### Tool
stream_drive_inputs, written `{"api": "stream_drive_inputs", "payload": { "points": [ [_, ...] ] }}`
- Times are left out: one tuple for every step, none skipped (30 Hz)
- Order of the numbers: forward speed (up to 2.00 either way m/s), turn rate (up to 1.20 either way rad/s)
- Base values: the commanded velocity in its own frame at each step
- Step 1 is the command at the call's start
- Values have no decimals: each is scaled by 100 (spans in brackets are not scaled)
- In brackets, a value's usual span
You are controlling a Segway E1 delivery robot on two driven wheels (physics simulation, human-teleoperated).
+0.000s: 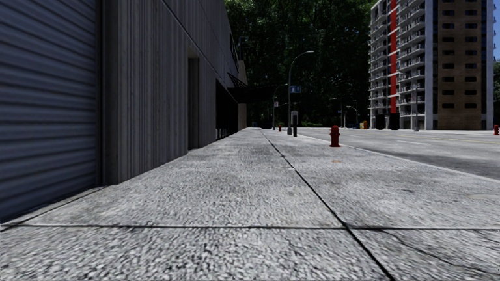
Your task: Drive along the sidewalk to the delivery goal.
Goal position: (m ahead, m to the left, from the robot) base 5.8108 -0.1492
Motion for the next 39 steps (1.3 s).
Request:
{"api": "stream_drive_inputs", "payload": {
  "points": [
    [200, 0],
    [200, 0],
    [200, 0],
    [200, 0],
    [200, 0],
    [200, 0],
    [200, 0],
    [200, 0],
    [200, 0],
    [200, 0],
    [200, 0],
    [200, 0],
    [200, 0],
    [200, 0],
    [200, 0],
    [200, 0],
    [200, 0],
    [200, 0],
    [200, 1],
    [200, 15],
    [200, 15],
    [200, 36],
    [200, 43],
    [200, 45],
    [200, 45],
    [200, 35],
    [200, 0],
    [200, 0],
    [200, 0],
    [200, 0],
    [200, 0],
    [200, 0],
    [200, 0],
    [200, 0],
    [200, 0],
    [200, 0],
    [200, 0],
    [200, 0],
    [200, 0]
  ]
}}
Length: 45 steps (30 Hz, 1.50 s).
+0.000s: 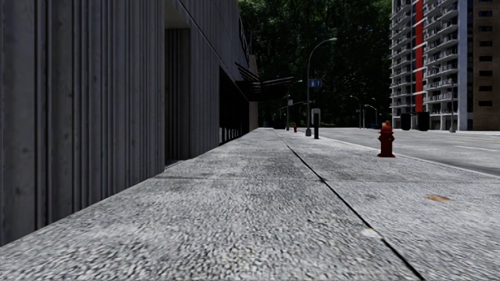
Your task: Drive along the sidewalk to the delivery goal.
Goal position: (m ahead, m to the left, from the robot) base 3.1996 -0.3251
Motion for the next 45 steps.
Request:
{"api": "stream_drive_inputs", "payload": {
  "points": [
    [200, 0],
    [200, 0],
    [200, 0],
    [200, 0],
    [200, 0],
    [200, 0],
    [200, 0],
    [200, 0],
    [200, 0],
    [200, 0],
    [200, 0],
    [200, 0],
    [200, 0],
    [200, 0],
    [200, 0],
    [200, 0],
    [200, 0],
    [200, 0],
    [200, 0],
    [200, 0],
    [200, 0],
    [200, 0],
    [200, 0],
    [200, 0],
    [200, 0],
    [200, 0],
    [200, 0],
    [200, 0],
    [200, 0],
    [200, 0],
    [200, 0],
    [200, 0],
    [200, 0],
    [200, 0],
    [200, 0],
    [200, 0],
    [200, 0],
    [200, 0],
    [200, 0],
    [200, 0],
    [200, 0],
    [200, 0],
    [200, 0],
    [200, 0],
    [200, 0]
  ]
}}
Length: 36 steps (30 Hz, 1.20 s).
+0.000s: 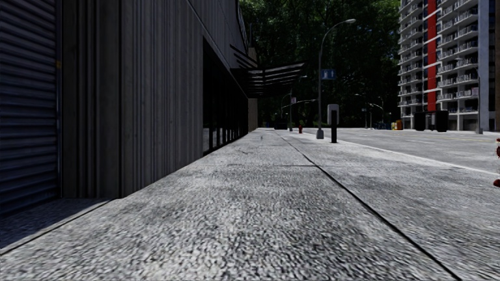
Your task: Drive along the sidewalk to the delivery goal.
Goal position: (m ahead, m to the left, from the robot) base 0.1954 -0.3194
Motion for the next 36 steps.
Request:
{"api": "stream_drive_inputs", "payload": {
  "points": [
    [200, 0],
    [200, 0],
    [200, 0],
    [200, 0],
    [200, 0],
    [200, 0],
    [200, 0],
    [200, 0],
    [-5, 0],
    [0, 0],
    [0, 0],
    [0, 0],
    [0, 0],
    [0, 0],
    [0, 0],
    [0, 0],
    [0, 0],
    [0, 0],
    [0, 0],
    [0, 0],
    [0, 0],
    [0, 0],
    [0, 0],
    [0, 0],
    [0, 0],
    [0, 0],
    [0, 0],
    [0, 0],
    [0, 0],
    [0, 0],
    [0, 0],
    [0, 0],
    [0, 0],
    [0, 0],
    [0, 0],
    [0, 0]
  ]
}}
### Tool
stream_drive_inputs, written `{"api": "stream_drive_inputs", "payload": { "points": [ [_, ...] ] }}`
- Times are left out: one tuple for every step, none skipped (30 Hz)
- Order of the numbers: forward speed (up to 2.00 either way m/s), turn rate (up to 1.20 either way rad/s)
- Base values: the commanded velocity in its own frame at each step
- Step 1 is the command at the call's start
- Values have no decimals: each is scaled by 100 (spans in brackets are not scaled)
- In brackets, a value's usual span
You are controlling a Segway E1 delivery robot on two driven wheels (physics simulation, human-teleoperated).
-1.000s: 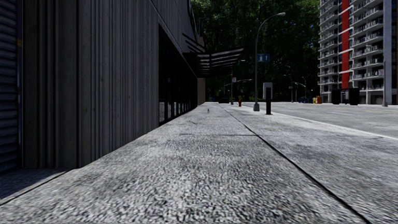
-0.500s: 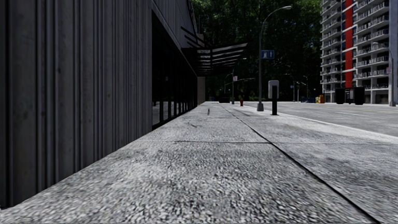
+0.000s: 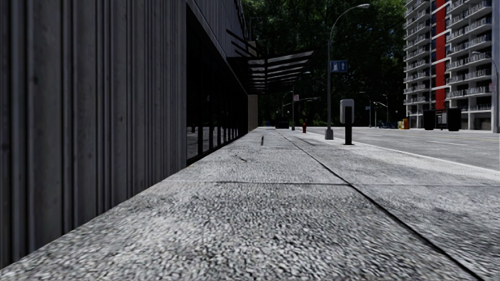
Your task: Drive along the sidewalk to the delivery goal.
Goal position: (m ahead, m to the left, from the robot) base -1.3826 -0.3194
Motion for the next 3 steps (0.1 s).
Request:
{"api": "stream_drive_inputs", "payload": {
  "points": [
    [0, 0],
    [0, 0],
    [0, 0]
  ]
}}
